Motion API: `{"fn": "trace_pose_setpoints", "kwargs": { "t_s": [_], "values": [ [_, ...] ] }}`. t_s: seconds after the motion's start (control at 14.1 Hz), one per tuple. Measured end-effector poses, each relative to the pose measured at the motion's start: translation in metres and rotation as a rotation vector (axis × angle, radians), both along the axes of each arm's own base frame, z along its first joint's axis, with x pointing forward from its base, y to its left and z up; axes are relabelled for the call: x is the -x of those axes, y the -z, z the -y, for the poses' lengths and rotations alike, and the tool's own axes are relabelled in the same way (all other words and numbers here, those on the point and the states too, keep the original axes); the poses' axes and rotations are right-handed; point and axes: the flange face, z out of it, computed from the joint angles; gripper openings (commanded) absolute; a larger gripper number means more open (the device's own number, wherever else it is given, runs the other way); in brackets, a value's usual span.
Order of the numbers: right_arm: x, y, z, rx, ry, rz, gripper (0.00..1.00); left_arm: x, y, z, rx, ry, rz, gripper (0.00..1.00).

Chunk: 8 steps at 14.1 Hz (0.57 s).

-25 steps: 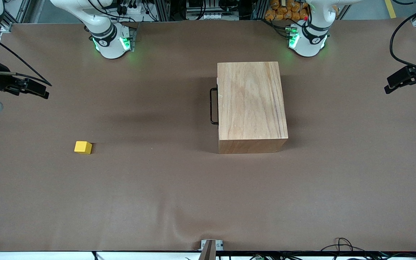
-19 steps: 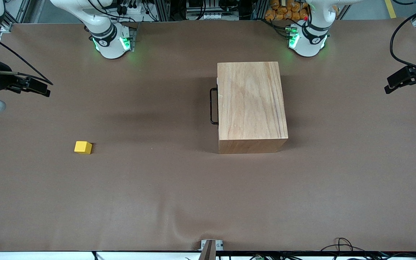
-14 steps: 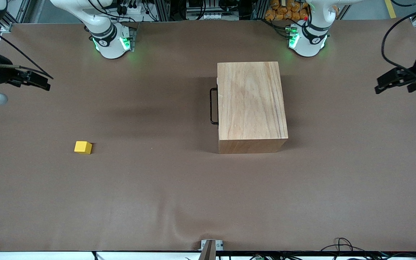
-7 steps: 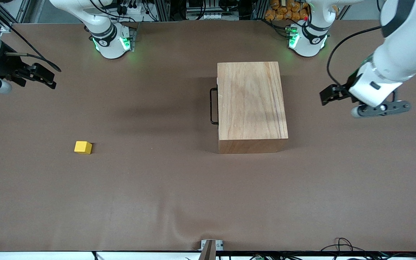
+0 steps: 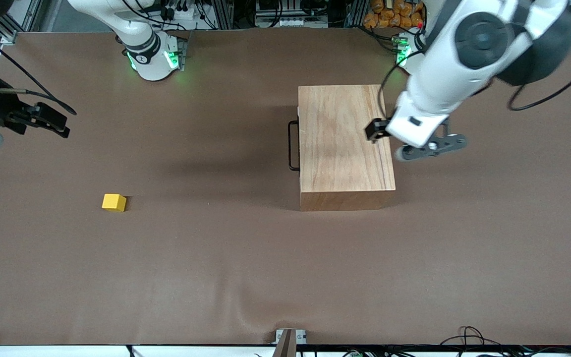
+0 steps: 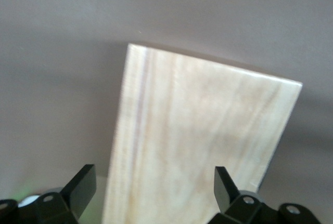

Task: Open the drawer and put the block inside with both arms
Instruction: 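Move the left gripper over the box down to the black drawer handle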

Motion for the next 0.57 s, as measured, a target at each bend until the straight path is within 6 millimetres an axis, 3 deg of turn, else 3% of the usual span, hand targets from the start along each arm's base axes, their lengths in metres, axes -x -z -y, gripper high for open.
{"fn": "trace_pose_setpoints", "kwargs": {
  "t_s": [0.28, 0.57],
  "values": [
    [-0.004, 0.002, -0.010, 0.000, -0.017, 0.007, 1.00, 0.006, 0.027, 0.061, -0.003, -0.063, -0.030, 1.00],
    [-0.013, 0.004, -0.040, -0.004, -0.065, 0.061, 1.00, 0.018, 0.047, 0.119, -0.010, -0.034, 0.025, 1.00]
  ]
}}
